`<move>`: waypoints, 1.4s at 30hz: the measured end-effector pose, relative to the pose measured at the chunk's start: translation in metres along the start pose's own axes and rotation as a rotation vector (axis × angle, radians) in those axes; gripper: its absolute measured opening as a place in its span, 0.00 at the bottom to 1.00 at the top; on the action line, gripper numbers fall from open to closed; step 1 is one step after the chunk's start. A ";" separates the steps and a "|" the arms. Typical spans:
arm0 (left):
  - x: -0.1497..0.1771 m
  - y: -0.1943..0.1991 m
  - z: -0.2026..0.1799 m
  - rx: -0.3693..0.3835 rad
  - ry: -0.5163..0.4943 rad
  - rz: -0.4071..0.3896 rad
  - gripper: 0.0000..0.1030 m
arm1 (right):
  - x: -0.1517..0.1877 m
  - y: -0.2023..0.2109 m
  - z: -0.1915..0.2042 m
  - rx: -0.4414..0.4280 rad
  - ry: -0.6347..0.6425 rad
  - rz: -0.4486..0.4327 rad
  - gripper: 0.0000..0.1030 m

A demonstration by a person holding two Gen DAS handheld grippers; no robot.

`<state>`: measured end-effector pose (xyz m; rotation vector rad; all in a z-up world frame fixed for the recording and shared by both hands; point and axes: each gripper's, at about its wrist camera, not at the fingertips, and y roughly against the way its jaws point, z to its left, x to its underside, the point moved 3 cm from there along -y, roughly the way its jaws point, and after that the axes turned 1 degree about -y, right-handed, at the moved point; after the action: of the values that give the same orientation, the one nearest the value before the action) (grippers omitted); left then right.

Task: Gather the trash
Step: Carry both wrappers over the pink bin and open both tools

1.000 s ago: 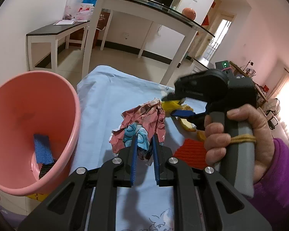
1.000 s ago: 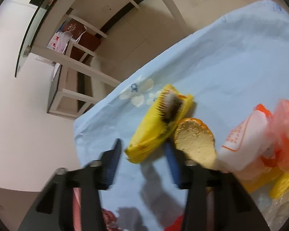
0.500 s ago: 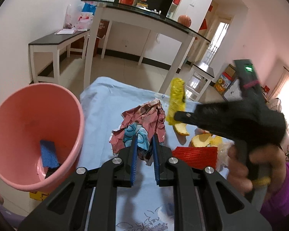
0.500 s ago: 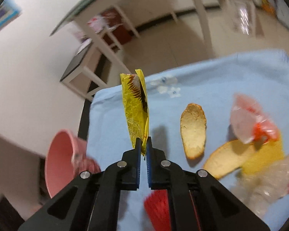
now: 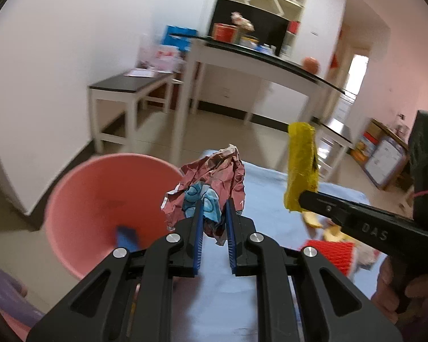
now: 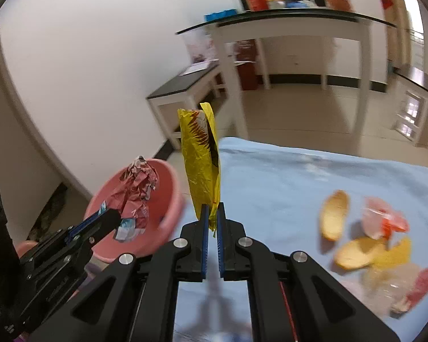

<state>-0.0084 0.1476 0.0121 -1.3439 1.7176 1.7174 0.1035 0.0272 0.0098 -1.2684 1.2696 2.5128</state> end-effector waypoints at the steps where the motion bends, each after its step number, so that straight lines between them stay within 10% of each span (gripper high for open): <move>1: -0.001 0.002 0.010 -0.026 0.012 -0.006 0.14 | 0.000 -0.003 0.006 -0.012 0.007 0.004 0.04; 14: 0.012 -0.010 0.091 -0.195 0.120 0.038 0.14 | 0.000 -0.068 0.079 -0.108 0.095 0.111 0.05; 42: 0.018 -0.015 0.097 -0.202 0.147 0.085 0.28 | 0.012 -0.065 0.075 -0.097 0.109 0.124 0.29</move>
<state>-0.0401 0.2324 -0.0297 -1.5394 1.7391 1.9266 0.0724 0.1183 -0.0159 -1.4064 1.3018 2.6539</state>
